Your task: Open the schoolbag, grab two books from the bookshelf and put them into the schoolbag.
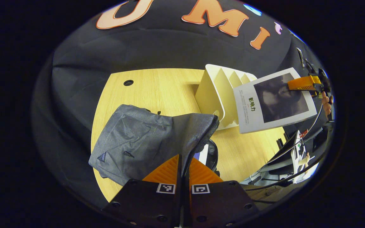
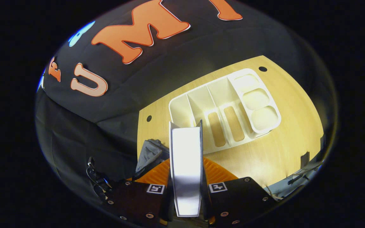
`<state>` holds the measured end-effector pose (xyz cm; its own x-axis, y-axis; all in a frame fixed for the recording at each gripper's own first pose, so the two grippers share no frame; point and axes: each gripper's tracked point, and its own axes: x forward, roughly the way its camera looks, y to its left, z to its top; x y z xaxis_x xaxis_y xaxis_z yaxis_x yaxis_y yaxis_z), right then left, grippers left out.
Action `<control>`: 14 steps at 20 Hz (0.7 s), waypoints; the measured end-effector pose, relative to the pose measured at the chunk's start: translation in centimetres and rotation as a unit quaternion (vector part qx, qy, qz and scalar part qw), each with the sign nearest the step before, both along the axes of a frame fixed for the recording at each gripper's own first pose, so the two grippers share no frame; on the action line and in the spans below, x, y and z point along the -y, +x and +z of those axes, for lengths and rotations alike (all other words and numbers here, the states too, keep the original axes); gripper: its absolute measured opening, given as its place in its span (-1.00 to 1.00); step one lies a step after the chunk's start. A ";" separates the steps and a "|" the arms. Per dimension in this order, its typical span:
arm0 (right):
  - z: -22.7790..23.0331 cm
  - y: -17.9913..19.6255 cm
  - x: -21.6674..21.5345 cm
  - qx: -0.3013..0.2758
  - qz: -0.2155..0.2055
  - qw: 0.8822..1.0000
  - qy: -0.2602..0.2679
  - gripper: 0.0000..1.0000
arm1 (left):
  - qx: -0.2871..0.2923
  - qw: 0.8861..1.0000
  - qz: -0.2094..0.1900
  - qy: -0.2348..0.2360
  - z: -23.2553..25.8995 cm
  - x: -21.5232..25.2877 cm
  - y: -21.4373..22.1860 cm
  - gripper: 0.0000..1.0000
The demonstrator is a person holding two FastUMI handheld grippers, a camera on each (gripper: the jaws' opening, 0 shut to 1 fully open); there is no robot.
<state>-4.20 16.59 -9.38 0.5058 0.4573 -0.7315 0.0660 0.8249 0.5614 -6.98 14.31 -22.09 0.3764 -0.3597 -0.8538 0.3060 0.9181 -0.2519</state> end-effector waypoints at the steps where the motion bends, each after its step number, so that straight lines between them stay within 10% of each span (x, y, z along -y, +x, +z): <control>1: -0.3 -0.7 -0.3 -0.003 -0.003 1.000 0.008 -0.28 | -0.001 1.000 -0.005 0.000 0.0 -0.1 0.0 -0.91; 14: -6.9 -8.2 -8.1 -0.055 -0.019 0.984 0.170 -0.28 | 0.024 0.999 -0.030 0.005 0.8 -1.2 1.1 -0.91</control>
